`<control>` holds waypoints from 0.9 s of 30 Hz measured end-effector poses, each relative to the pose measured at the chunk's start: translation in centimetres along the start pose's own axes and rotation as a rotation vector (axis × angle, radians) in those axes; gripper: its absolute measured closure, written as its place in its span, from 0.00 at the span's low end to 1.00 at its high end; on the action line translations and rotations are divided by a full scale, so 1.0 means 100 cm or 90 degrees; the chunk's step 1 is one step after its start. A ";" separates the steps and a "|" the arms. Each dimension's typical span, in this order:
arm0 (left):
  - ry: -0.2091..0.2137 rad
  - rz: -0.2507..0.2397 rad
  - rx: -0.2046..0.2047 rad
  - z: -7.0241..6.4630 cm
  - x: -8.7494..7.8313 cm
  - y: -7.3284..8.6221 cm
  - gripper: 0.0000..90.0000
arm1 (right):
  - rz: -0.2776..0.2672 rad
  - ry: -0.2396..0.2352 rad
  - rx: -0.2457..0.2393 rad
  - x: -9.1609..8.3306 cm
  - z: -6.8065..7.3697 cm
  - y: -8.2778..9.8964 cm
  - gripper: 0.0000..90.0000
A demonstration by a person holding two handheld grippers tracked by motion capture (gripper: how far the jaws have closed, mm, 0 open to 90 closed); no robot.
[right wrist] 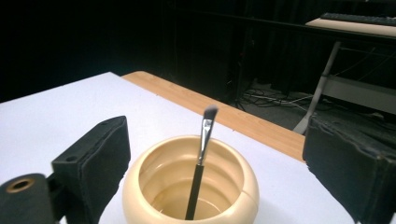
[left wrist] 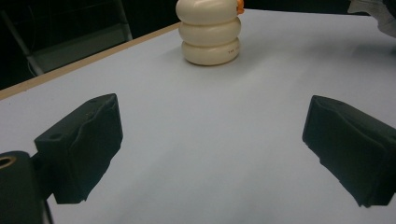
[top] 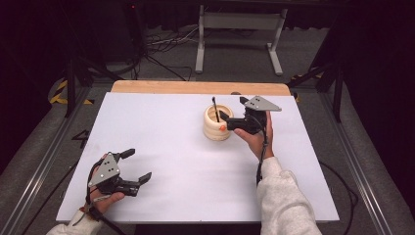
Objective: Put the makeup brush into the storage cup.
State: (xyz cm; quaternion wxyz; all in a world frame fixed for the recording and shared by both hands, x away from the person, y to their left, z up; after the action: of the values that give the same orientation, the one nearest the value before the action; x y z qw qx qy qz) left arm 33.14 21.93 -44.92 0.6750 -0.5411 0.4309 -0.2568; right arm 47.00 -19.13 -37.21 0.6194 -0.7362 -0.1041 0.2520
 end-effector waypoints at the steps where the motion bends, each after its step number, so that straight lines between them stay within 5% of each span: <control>1: 0.000 0.000 0.000 0.000 0.000 0.000 0.07 | 0.002 0.000 -0.003 0.000 0.000 0.000 0.09; 9: 0.001 -0.001 -0.001 0.000 -0.001 0.000 0.07 | -0.013 0.016 -0.020 -0.002 0.004 -0.003 0.01; 27: -0.002 -0.002 0.001 0.001 -0.001 0.000 0.07 | -0.045 0.063 -0.046 -0.015 0.003 -0.006 0.01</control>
State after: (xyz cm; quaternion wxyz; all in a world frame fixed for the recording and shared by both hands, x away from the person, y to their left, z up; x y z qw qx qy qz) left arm 33.17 22.05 -44.88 0.6760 -0.5415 0.4287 -0.2571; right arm 45.72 -19.47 -36.29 0.6054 -0.7654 -0.1081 0.1895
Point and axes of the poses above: each handheld gripper's, and its own axes: x roughly forward along the jaws, y roughly out of its underside, z roughly to its left, the point moved 1 cm from there along x, roughly forward along the jaws, and after that the axes turned 8 degrees about y, right-handed, at the moved point
